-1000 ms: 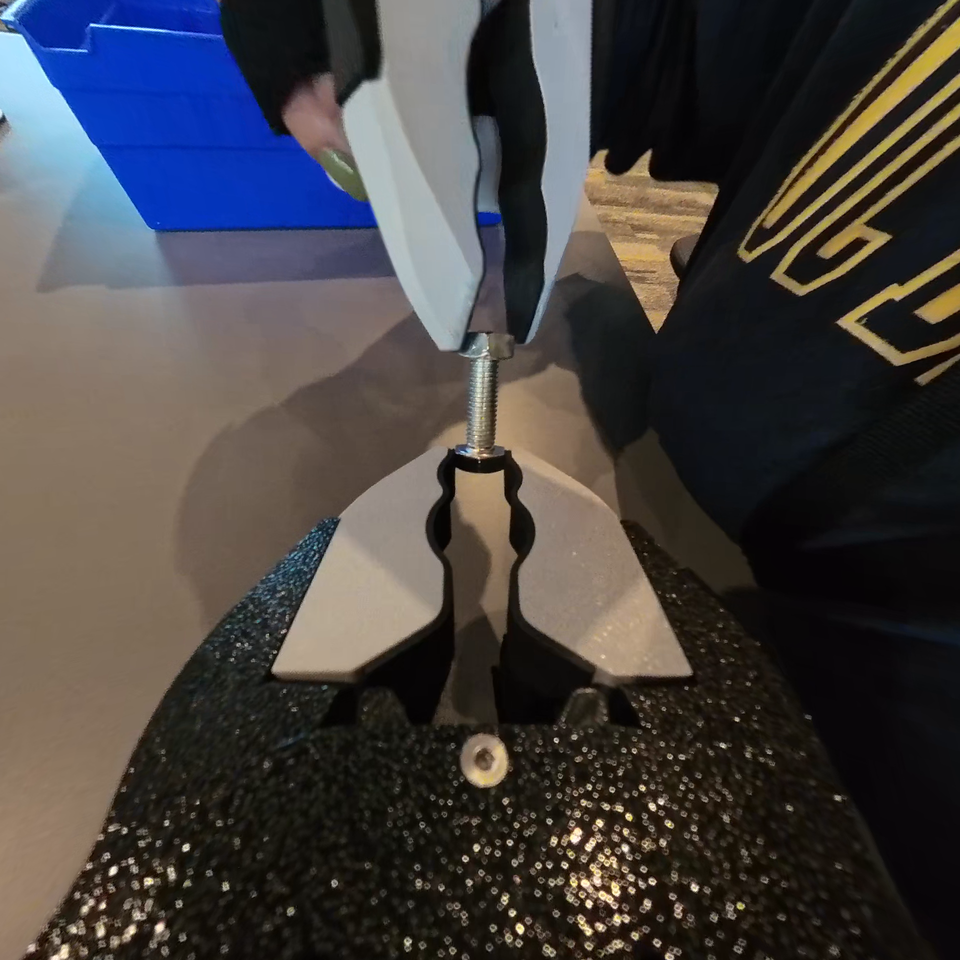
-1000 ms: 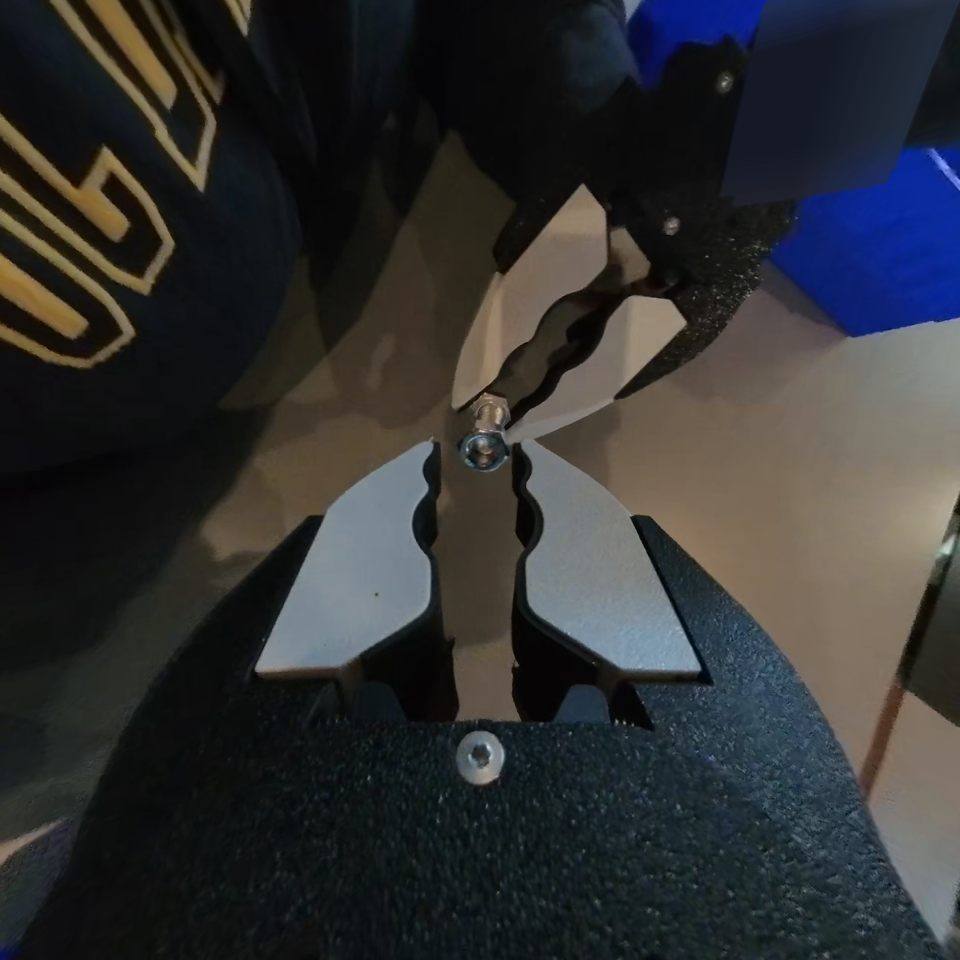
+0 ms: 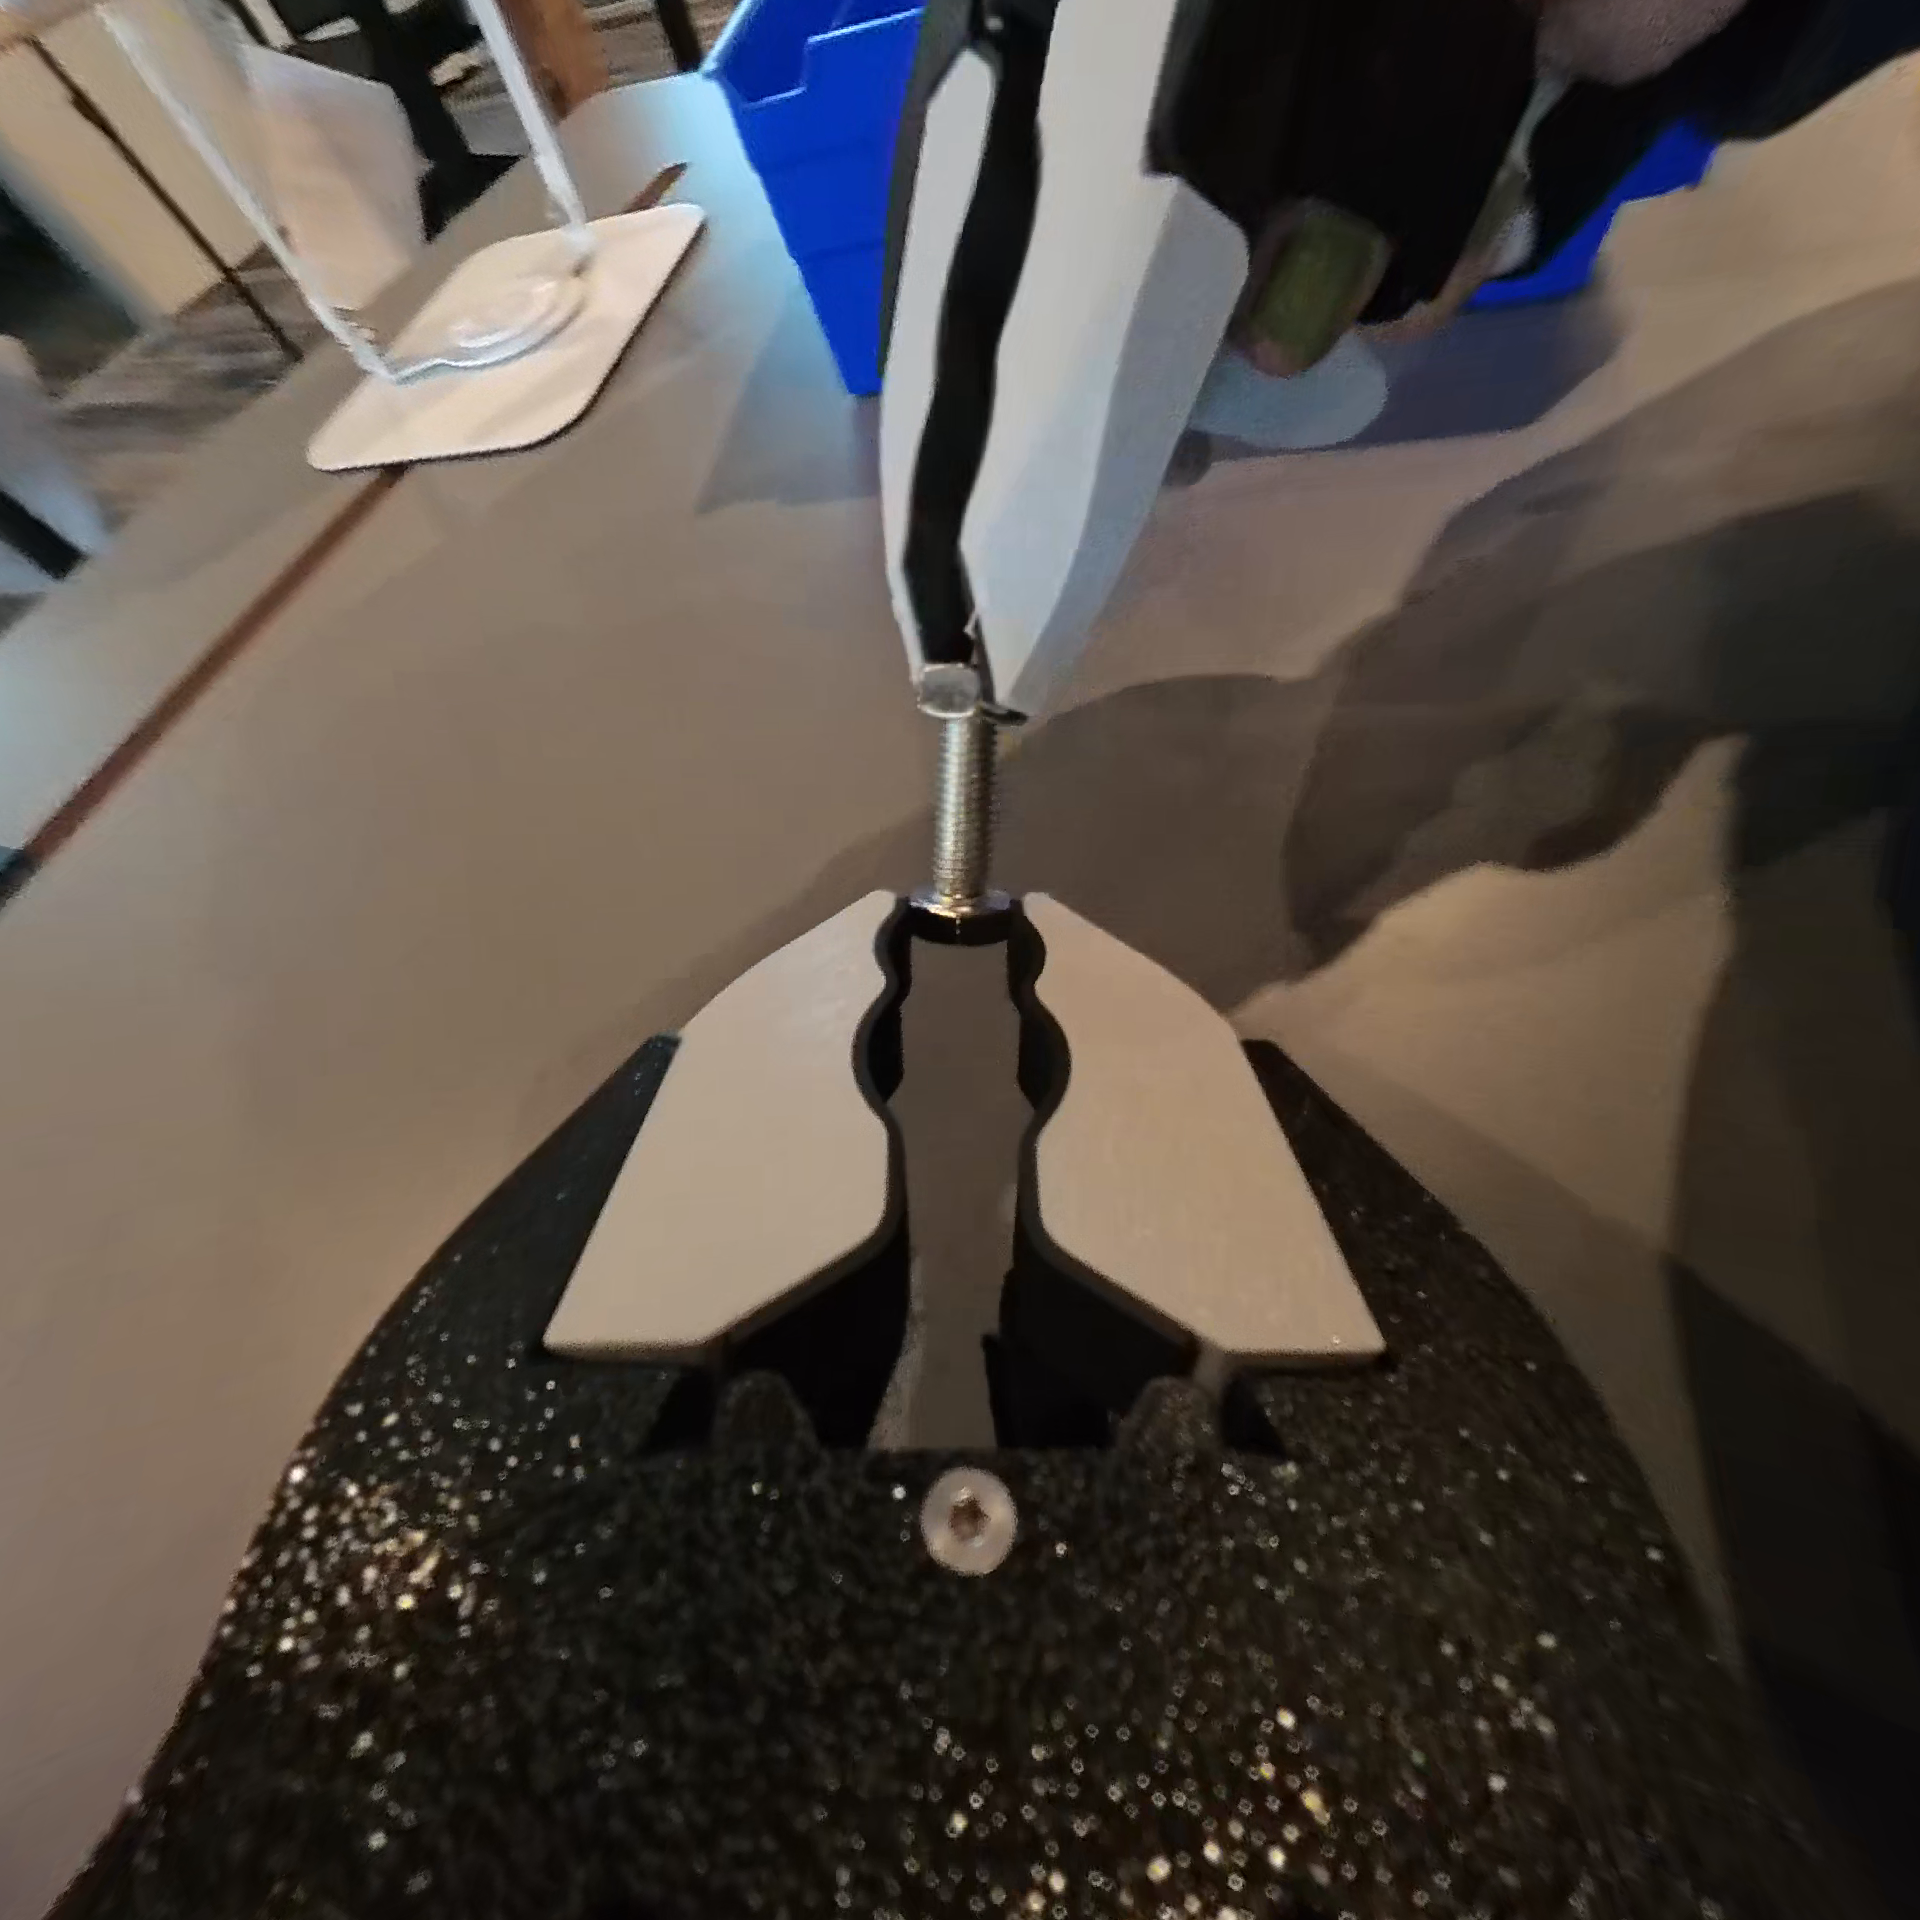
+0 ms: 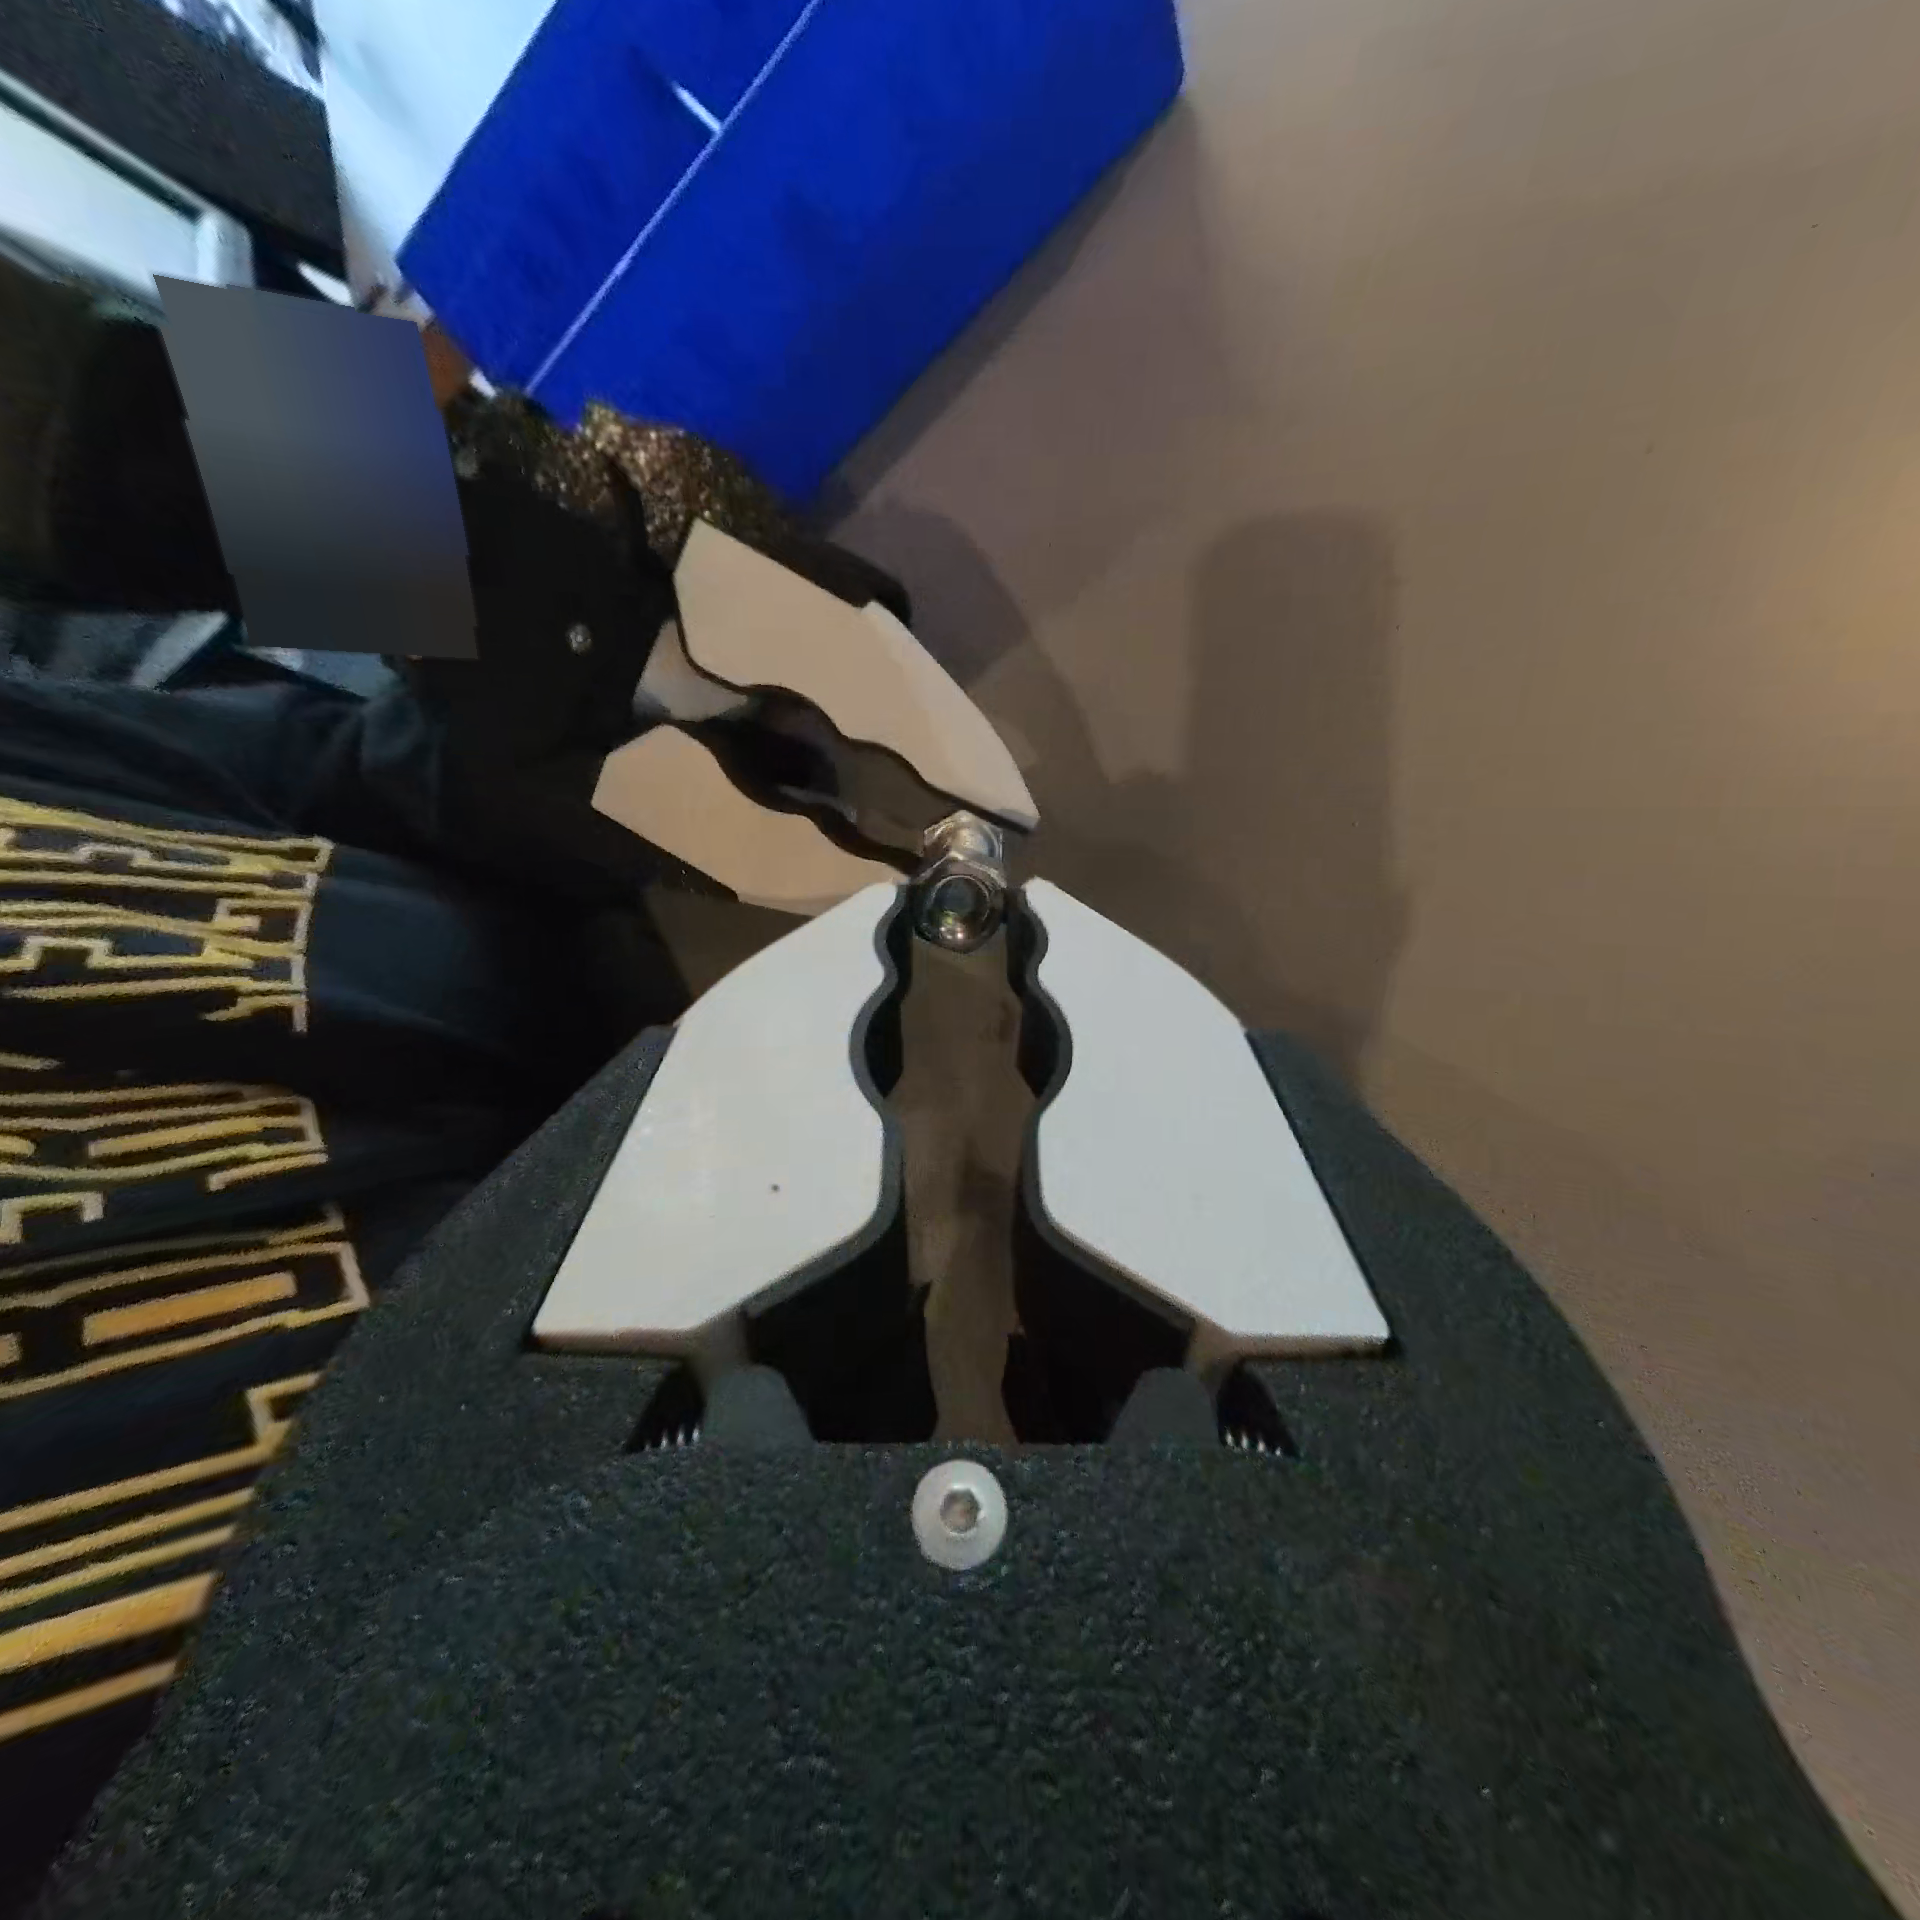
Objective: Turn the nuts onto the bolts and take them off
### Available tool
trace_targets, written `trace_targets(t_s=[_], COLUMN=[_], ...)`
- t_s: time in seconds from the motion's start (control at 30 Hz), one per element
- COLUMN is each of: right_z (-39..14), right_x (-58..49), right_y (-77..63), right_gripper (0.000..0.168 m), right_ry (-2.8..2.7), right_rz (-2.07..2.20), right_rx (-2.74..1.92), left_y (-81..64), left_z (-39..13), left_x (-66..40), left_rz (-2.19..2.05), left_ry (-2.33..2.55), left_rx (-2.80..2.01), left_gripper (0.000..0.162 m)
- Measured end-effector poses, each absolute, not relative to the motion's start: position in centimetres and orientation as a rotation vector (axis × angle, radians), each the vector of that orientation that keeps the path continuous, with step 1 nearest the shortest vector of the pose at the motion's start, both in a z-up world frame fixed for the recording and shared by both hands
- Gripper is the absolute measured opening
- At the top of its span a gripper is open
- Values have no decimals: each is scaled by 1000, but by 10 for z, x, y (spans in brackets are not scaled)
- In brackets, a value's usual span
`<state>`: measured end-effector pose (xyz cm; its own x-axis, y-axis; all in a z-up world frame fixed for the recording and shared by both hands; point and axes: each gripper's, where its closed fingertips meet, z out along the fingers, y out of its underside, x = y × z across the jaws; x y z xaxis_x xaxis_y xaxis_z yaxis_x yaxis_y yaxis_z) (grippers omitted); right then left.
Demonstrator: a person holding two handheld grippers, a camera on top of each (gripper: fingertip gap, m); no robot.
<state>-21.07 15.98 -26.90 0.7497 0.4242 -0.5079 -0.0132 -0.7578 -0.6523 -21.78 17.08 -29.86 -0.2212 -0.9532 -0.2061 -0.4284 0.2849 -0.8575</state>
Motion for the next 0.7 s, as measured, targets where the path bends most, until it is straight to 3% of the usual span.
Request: trace_targets(t_s=[0.03,0.17,0.23,0.3,0.53,0.7], right_z=[-269,-264,-262,-255,-212,-203], right_x=[-210,-211,-210,-209,-224,-234], right_y=[160,160,159,160,161,159], right_gripper=[17,18,35,41,45,43], right_ry=[-293,-323,-360,-415,-559,-588], right_rz=[880,839,801,748,705,694], right_rx=[-2288,-2257,-2246,-2195,-1707,-1570], left_y=[171,169,170,172,161,158], left_z=[-298,-295,-292,-288,-255,-248], left_x=[-218,-217,-218,-218,-225,-227], left_rz=[-872,-935,-964,-1022,-1574,-1691], left_ry=[1786,1765,1746,1712,1545,1513], left_rx=[-1253,-1259,-1264,-1276,-1225,-1181], left_gripper=[17,17,17,17,17,17])
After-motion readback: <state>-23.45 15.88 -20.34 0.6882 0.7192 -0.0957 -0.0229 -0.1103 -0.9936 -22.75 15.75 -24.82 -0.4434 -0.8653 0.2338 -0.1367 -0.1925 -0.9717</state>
